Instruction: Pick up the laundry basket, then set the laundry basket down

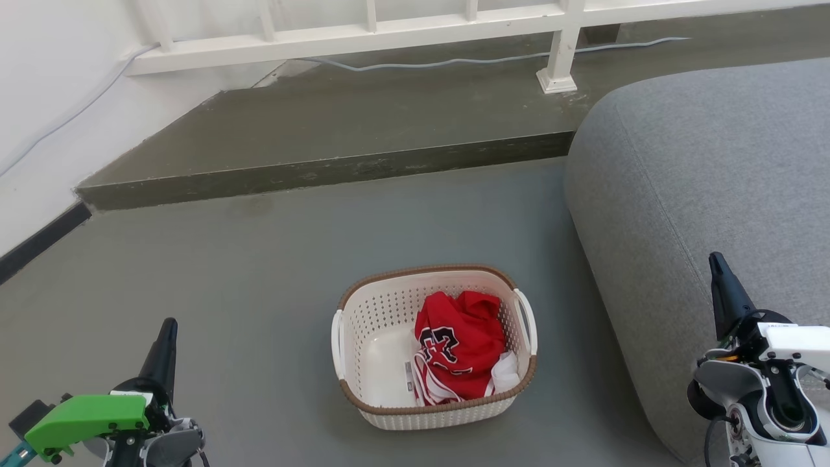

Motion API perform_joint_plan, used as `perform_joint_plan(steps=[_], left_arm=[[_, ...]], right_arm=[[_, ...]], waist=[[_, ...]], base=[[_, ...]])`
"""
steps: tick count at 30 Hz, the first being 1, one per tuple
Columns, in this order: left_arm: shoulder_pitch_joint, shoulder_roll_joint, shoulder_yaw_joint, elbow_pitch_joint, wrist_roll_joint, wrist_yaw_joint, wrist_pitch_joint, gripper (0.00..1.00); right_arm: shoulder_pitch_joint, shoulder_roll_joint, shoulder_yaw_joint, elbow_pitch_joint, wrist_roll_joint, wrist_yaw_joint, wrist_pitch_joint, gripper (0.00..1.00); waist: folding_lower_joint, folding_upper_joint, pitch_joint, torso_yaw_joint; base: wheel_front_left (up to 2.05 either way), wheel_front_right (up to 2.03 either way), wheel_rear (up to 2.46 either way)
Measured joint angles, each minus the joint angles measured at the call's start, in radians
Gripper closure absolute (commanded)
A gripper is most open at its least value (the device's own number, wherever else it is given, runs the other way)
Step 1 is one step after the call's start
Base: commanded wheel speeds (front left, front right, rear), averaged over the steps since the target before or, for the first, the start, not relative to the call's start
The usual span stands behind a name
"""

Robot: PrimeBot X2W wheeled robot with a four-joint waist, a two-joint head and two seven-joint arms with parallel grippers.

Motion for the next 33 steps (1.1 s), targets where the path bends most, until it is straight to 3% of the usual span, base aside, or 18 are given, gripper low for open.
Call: perform_joint_plan(steps=[33], left_arm=[[0.0, 0.0, 0.003, 0.0, 0.0, 0.0, 0.001, 1.0]], right_arm=[[0.0, 0.0, -0.001, -0.002, 0.0, 0.003, 0.0, 1.0]], waist=[[0.0, 0.0, 0.0, 0.0]], base=[[0.0, 0.0, 0.0]])
